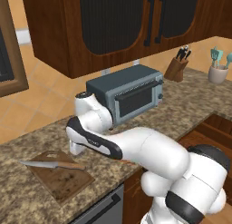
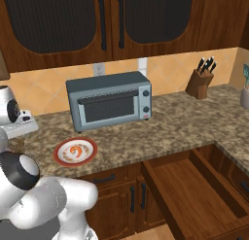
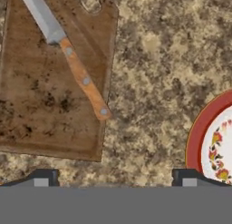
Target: Pick up the knife from the drawer and place it on the cutting board. Then place the meat from the plate to the cutting board.
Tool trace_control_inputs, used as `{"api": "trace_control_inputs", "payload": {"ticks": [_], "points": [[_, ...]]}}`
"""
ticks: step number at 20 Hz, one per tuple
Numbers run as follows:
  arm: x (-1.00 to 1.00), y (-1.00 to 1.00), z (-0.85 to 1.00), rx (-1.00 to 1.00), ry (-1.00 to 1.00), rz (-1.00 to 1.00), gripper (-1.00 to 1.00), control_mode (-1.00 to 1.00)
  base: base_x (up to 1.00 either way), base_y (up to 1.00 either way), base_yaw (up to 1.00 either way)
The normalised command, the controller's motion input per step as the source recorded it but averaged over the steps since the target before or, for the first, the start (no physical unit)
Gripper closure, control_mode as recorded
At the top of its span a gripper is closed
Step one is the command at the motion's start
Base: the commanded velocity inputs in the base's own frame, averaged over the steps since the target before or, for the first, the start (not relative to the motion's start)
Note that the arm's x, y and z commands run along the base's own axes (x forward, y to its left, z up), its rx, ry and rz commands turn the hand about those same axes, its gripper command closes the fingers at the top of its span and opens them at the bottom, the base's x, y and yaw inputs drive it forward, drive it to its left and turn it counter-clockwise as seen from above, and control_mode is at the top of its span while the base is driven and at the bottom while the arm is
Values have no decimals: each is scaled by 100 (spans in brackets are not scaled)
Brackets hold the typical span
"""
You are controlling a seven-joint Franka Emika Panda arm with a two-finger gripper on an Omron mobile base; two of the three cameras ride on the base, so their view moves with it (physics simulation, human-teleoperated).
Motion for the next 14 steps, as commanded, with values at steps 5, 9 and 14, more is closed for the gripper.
{"api": "trace_control_inputs", "payload": {"ticks": [5,9,14], "points": [[-5,-100,1,5,-8,-9,-100,-100,0,0,0],[0,-100,0,1,-1,-16,-100,-100,0,0,0],[18,-89,0,1,0,-23,-100,-100,0,0,0]]}}
